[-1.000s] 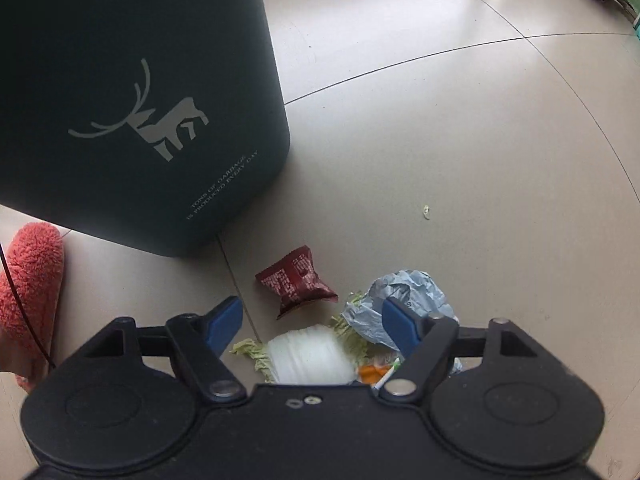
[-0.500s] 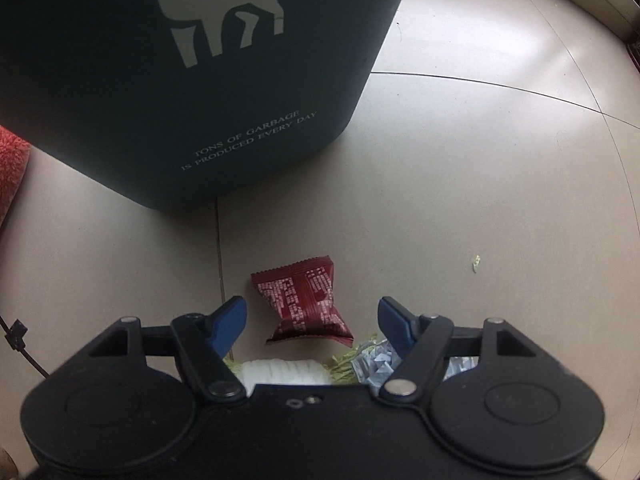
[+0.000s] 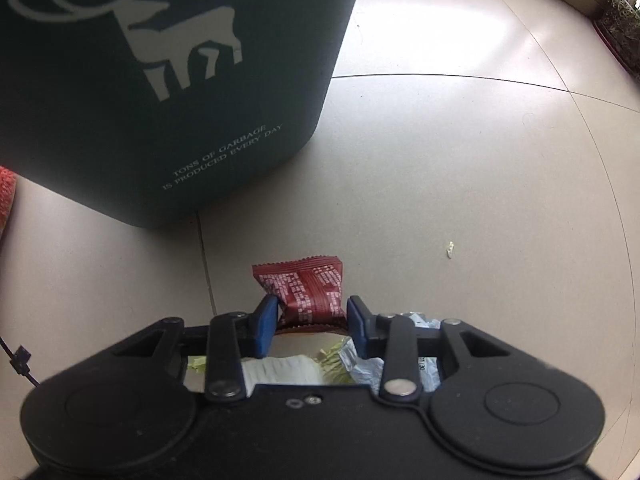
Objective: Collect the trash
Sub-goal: 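Carry the red snack wrapper into the bin and open the right gripper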
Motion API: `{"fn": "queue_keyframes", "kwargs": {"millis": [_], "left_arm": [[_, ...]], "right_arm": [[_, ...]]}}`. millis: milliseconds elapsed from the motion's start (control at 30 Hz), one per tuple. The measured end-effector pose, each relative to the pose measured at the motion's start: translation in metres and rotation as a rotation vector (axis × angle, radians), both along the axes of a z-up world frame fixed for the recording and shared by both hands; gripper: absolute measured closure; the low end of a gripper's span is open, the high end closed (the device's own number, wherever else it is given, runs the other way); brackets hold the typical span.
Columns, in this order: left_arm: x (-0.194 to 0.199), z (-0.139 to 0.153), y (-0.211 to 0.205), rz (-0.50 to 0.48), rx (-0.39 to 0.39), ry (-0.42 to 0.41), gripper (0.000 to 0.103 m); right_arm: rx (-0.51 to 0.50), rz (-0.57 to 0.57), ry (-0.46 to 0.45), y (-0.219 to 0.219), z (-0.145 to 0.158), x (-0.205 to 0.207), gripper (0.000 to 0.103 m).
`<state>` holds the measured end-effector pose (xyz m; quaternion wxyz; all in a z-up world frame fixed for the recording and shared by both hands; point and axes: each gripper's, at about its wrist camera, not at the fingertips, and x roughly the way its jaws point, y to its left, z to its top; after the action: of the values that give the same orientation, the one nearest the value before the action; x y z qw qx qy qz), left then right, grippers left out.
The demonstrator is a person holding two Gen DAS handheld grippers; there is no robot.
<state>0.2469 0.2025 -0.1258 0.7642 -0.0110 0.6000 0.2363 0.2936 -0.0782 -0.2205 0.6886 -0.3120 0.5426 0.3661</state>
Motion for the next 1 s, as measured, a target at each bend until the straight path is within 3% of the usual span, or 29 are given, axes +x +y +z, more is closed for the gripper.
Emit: {"fn": "queue_keyframes", "kwargs": {"millis": [200,333,467,567,700,800,1000], "left_arm": [[-0.006,0.005,0.008,0.028,-0.056,-0.02,0.088],[-0.012,0.004,0.011,0.038,-0.08,-0.034,0.088],[-0.016,0.003,0.015,0.044,-0.096,-0.043,0.088],[-0.02,0.003,0.016,0.044,-0.106,-0.047,0.088],[-0.022,0.005,0.013,0.029,-0.119,-0.045,0.088],[-0.024,0.006,0.013,0.021,-0.137,-0.044,0.088],[-0.022,0.007,0.012,0.02,-0.162,-0.05,0.088]], "right_arm": [[0.146,-0.133,0.074,-0.032,0.109,-0.002,0.067],[0.263,-0.146,0.038,-0.037,0.197,-0.011,0.067],[0.326,-0.138,-0.013,-0.017,0.248,-0.014,0.067],[0.32,-0.088,-0.088,0.019,0.261,-0.018,0.067],[0.283,-0.072,-0.093,0.062,0.245,-0.017,0.067],[0.209,-0.037,-0.121,0.095,0.205,-0.018,0.067],[0.058,0.012,-0.15,0.141,0.156,-0.011,0.067]]}}
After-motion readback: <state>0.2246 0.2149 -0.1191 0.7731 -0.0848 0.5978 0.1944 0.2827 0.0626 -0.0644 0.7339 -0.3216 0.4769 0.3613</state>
